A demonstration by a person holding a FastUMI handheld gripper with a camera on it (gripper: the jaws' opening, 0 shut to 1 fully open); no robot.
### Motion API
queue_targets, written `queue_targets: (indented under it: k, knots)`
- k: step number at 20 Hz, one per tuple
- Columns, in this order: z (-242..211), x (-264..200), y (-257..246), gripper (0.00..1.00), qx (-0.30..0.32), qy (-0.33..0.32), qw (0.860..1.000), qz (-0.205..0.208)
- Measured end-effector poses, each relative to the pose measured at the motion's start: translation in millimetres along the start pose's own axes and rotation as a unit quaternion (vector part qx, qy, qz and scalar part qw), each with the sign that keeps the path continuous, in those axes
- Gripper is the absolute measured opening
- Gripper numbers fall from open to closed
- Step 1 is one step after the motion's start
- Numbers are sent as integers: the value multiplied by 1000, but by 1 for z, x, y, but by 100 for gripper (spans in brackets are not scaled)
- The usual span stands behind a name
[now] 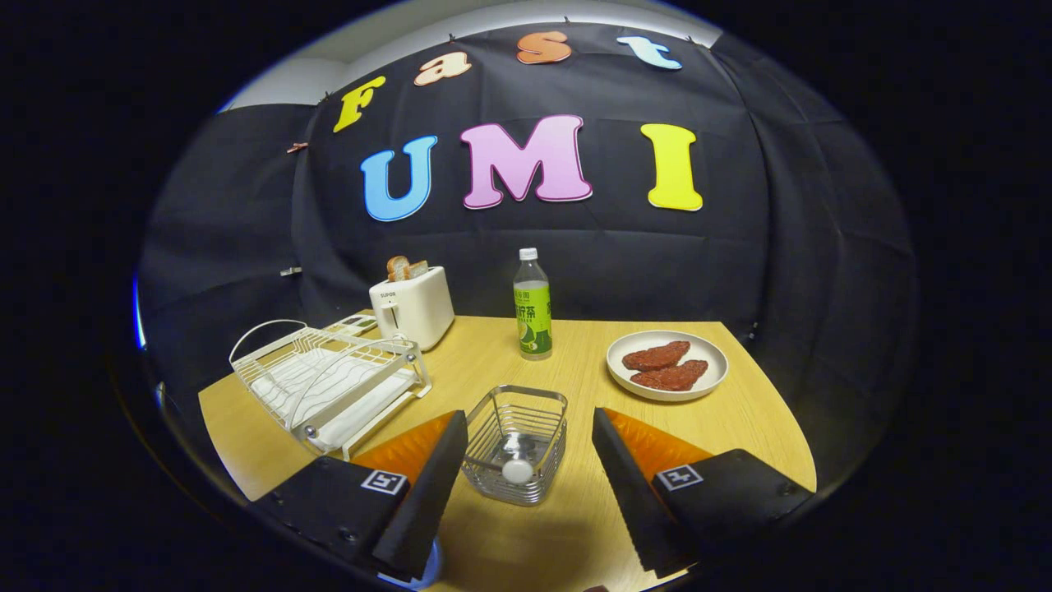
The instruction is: Take the plate from the dish rack, then take the spoon from the basket and place it into the plate.
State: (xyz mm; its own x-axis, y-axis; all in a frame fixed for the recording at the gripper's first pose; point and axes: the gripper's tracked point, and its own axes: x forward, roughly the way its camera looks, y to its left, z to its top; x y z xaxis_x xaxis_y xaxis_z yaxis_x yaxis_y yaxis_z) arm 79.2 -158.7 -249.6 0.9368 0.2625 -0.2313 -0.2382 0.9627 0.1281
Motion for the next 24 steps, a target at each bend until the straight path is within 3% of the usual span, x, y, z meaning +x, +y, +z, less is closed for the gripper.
queue_targets:
  k: [2,5,8,9,12,13,19,24]
  knots:
    - [-1,7,3,84,-18,-8,1000,6]
    - [-15,14,10,61,-30,0,999,18]
    - [-15,16,15,59,-54,-10,998,23]
    - [-15,17,16,47,-61,-14,998,27]
    - [-20,18,15,33,-65,-4,998,22]
    - [-19,20,15,24,-61,1,998,22]
    - [-18,22,17,16,-58,25,997,32]
    - [10,17,16,13,-40,29,998,38]
